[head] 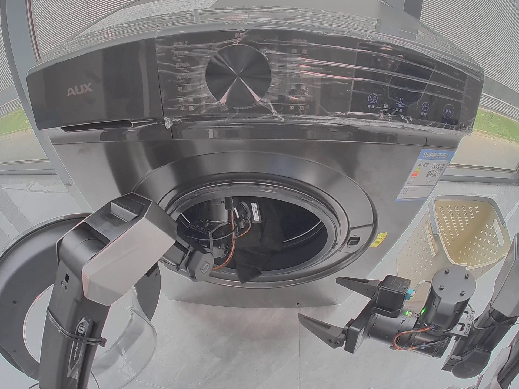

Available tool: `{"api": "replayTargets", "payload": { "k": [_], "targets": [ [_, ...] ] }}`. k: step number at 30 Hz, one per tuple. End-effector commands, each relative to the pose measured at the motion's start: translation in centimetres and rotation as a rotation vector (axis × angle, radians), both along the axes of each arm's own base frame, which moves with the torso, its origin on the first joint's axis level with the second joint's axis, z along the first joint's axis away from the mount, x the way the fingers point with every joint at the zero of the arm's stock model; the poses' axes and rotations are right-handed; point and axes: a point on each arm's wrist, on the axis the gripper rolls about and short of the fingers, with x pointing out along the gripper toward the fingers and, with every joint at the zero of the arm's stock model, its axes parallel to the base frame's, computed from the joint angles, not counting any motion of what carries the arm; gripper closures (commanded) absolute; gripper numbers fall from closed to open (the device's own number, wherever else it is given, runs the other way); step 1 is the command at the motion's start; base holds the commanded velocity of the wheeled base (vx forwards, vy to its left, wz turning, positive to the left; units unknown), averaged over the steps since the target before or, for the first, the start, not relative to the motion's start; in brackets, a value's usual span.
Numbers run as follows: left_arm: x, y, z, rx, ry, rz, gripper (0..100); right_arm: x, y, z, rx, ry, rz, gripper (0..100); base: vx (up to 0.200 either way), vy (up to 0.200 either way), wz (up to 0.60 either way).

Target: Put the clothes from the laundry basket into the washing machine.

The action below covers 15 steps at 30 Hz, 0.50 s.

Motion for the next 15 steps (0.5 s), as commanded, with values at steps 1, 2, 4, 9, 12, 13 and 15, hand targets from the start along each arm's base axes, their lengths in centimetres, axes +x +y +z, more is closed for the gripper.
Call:
{"api": "replayTargets", "payload": {
  "k": [1, 2, 4, 9, 12, 13, 15],
  "targets": [
    [-0.1, -0.2, -0.6, -0.005, 0.007, -0.003, 0, 0.0, 0.0, -0.2, -0.004, 0.007, 0.000, 0, 0.000, 0.000, 0.00],
    [-0.3, -0.2, -0.8, -0.006, 0.014, -0.006, 0, 0.0, 0.0, -0.2, -0.004, 0.007, 0.000, 0, 0.000, 0.000, 0.00],
    [-1.1, -0.4, -1.5, 0.009, 0.052, -0.020, 0, 0.0, 0.0, -0.2, -0.004, 0.007, 0.000, 0, 0.000, 0.000, 0.00],
    [-3.4, -0.4, -2.0, 0.049, 0.133, -0.091, 0, 0.0, 0.0, -0.2, -0.006, 0.009, 0.001, 0, 0.000, 0.000, 0.00],
    [-5.1, -0.5, -3.2, 0.088, 0.214, -0.153, 0, 0.0, 0.0, -0.2, -0.006, 0.009, 0.001, 0, 0.000, 0.000, 0.00],
    [-5.2, -0.6, -3.4, 0.094, 0.220, -0.155, 0, 0.0, 0.0, -0.2, -0.006, 0.009, 0.001, 0, 0.000, 0.000, 0.00],
    [-5.3, -0.7, -3.9, 0.102, 0.231, -0.159, 0, 0.0, 0.0, -0.3, -0.008, 0.011, 0.001, 0, 0.000, 0.000, 0.00]
  ]
}}
